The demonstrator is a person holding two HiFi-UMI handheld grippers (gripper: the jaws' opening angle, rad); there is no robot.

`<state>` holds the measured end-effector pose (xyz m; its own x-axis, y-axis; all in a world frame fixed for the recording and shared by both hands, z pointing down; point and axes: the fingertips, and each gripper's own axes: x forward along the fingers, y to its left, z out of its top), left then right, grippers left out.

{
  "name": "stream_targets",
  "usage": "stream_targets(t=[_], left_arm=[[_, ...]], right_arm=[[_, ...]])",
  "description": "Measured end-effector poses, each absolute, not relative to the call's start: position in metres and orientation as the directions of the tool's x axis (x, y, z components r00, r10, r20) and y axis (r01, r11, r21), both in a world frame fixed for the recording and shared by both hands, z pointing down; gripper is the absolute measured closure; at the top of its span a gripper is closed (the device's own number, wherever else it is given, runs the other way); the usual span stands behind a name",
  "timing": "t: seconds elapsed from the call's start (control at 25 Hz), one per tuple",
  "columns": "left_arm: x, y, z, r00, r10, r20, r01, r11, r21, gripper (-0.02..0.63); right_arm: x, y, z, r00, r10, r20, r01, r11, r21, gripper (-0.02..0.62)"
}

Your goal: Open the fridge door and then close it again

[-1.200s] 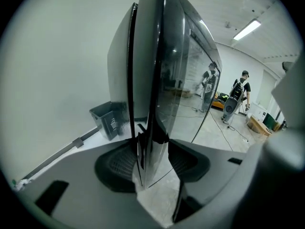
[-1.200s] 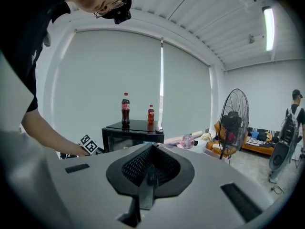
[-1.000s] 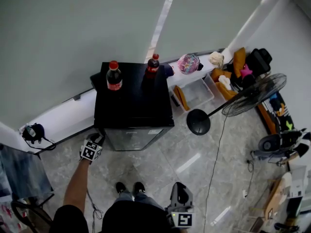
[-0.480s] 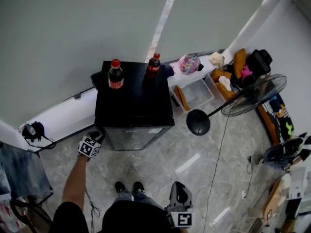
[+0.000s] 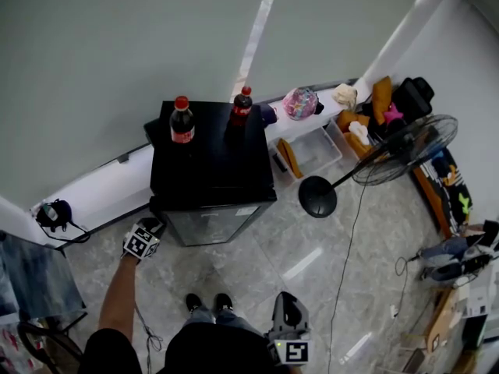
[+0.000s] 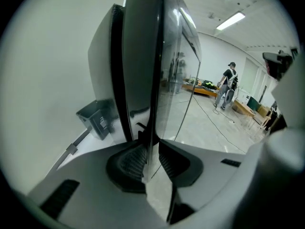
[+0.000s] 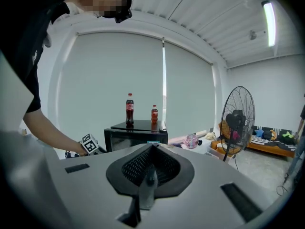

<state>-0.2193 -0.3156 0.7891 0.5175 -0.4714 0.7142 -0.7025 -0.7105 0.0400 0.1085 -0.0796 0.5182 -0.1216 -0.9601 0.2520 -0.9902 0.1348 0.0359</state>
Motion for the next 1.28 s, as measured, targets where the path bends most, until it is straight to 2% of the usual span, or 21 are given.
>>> stream_targets(t=[0.88, 1.28], left_arm=[[-0.205, -0.247, 0.788, 0.421, -0.604, 0.676, -0.836, -0.548, 0.031, 0.528], [-0.191, -0.215, 0.789, 0.363, -0.641, 0.677, -0.885, -0.463, 0.036, 0.528]], right_arm=[[0.077, -0.038, 0.513, -0.165, -0.964, 0.208, -0.986, 0.168, -0.005, 0.586], [0.085, -0.031, 0.503, -0.246, -0.957, 0.154, -0.969, 0.246, -0.017, 0.586]])
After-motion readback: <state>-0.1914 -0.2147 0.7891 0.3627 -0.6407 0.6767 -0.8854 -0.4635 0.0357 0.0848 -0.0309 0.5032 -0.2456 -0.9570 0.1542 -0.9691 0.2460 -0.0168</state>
